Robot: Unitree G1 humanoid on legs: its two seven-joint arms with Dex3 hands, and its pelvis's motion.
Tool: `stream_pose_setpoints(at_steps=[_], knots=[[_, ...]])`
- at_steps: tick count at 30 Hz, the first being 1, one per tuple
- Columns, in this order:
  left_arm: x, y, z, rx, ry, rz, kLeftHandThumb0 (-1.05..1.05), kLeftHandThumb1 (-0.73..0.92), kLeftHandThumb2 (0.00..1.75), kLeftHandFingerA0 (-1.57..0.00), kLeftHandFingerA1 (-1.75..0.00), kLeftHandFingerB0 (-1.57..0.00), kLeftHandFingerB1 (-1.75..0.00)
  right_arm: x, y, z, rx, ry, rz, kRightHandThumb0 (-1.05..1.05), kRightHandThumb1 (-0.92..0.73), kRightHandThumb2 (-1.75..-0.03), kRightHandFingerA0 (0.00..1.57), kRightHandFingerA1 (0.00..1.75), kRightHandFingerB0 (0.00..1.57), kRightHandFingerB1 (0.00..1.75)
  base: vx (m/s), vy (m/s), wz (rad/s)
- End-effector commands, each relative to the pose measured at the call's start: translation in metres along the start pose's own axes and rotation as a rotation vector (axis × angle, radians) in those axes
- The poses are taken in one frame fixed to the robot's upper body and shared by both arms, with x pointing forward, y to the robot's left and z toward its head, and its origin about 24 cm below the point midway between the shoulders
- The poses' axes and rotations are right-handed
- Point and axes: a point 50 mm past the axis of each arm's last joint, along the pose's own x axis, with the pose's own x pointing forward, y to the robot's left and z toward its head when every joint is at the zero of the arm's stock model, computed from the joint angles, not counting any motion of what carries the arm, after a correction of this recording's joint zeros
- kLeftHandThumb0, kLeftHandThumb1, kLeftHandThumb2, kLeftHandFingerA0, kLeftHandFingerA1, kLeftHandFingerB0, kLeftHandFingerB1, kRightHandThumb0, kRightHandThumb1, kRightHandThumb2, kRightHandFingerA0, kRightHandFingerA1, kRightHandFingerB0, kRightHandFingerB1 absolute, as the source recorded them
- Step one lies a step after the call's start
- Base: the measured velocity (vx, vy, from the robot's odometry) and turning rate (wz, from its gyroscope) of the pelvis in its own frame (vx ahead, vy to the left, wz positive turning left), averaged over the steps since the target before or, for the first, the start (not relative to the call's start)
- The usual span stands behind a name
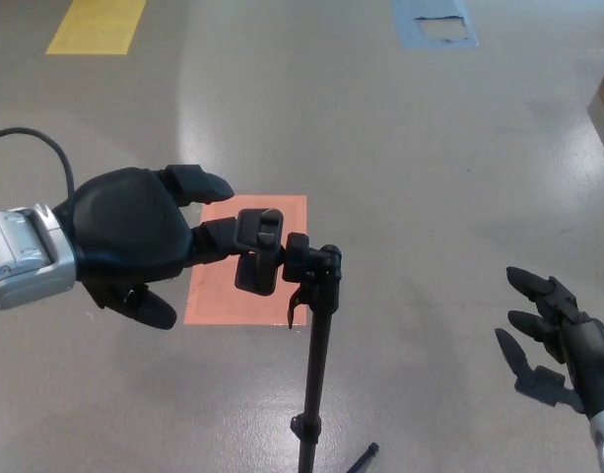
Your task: The robot uses its left hand to grab the top of a phone stand kept on the floor and tilt it upwards to adjust its angle
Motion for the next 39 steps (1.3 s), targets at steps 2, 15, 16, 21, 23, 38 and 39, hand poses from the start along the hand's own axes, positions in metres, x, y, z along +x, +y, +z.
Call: stream_pose_setpoints(at_steps=[2,15,16,21,23,38,39], knots=[[-0.002,0.011,-0.019,0.011,0.092,0.060,-0.84,0.65,1.06,-0.05,-0.40,-0.01,-0.22,0.001,-0.006,0.001,0.002,-0.003,-0.017,-0.63,-0.81,-0.64,0.27,0.36,0.15,0.29,0.00,0.000,0.00],[-0.007,0.022,-0.055,0.017,0.283,0.056,-0.89,0.69,1.07,-0.08,-0.34,0.00,-0.17,0.001,-0.006,0.002,0.003,-0.006,-0.015,-0.62,-0.81,-0.63,0.27,0.36,0.15,0.29,0.00,0.000,0.00],[-0.008,0.022,-0.057,0.016,0.298,0.054,-0.89,0.68,1.06,-0.10,-0.34,0.00,-0.17,0.001,-0.006,0.002,0.004,-0.006,-0.014,-0.63,-0.81,-0.63,0.26,0.36,0.15,0.29,0.00,0.000,0.00],[-0.014,0.020,-0.073,-0.008,0.382,0.009,-0.88,0.69,1.07,-0.13,-0.31,0.00,-0.15,0.002,-0.006,0.002,0.003,-0.008,-0.014,-0.62,-0.81,-0.63,0.26,0.37,0.15,0.29,0.00,0.000,0.00],[-0.016,0.018,-0.077,-0.012,0.404,0.004,-0.89,0.70,1.09,-0.12,-0.29,0.00,-0.15,0.002,-0.006,0.002,0.002,-0.007,-0.012,-0.63,-0.81,-0.63,0.26,0.36,0.14,0.29,0.00,0.000,0.00],[-0.056,-0.014,-0.093,-0.234,0.601,0.075,-0.89,0.70,1.08,-0.17,-0.29,0.00,-0.16,0.003,-0.008,0.003,-0.006,-0.007,-0.016,-0.64,-0.81,-0.63,0.27,0.36,0.15,0.29,0.00,0.000,0.00],[-0.059,-0.021,-0.089,-0.311,0.600,0.106,-0.93,0.75,1.10,-0.10,-0.29,-0.05,-0.12,0.001,-0.008,0.002,-0.009,-0.003,-0.016,-0.63,-0.80,-0.64,0.27,0.36,0.15,0.29,0.00,0.000,0.00]])
